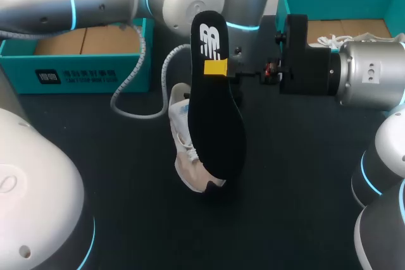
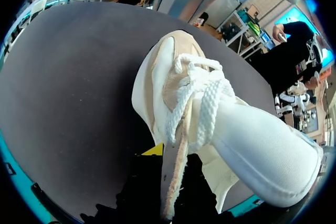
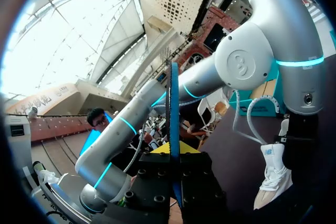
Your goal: Take the shoe out of the shoebox, open the shoe tongue, remove and reinsert the insole, then place the shoe into the shoebox
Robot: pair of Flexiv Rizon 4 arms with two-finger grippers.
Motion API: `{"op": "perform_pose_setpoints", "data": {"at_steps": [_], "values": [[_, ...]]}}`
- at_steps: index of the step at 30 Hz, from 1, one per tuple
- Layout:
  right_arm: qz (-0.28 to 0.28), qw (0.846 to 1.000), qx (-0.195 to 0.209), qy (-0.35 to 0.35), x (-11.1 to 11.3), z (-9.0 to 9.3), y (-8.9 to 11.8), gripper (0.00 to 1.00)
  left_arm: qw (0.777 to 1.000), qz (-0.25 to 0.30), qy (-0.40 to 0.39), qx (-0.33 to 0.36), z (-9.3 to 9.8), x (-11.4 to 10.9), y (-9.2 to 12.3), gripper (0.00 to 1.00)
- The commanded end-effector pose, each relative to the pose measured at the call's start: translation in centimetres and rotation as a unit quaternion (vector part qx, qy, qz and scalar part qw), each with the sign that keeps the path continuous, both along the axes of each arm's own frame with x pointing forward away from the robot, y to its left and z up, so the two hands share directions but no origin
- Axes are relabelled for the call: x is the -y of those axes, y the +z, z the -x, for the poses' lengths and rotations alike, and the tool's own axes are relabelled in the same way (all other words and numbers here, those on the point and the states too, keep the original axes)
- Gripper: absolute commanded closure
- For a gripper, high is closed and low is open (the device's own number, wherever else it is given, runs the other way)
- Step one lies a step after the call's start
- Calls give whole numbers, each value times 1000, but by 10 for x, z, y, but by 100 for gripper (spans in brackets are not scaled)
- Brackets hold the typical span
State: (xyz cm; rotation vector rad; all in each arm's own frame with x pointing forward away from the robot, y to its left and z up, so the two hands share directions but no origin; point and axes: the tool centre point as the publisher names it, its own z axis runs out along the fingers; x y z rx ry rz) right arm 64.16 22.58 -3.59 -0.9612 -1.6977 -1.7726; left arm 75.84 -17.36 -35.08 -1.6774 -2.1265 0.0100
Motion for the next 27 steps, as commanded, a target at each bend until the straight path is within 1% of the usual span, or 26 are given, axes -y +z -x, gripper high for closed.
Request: {"op": "perform_pose_setpoints", "data": {"at_steps": [1,8,12,19,24,27], "values": [[1,1000,-1,-2,-5,-1,0,100,998,-8,-44,43,10,8,-1,100],[1,1000,-1,-2,-5,-1,0,100,997,-5,-75,34,21,22,-3,100],[1,1000,-1,-2,-5,-1,0,100,996,-4,-88,29,26,26,-7,100],[1,1000,-1,-2,-5,-1,0,100,993,-2,-113,32,23,28,-13,100],[1,1000,-1,-2,-5,-1,0,100,993,-5,-113,37,21,31,-15,100],[1,1000,-1,-2,-5,-1,0,100,993,-4,-112,35,23,35,-16,100]]}}
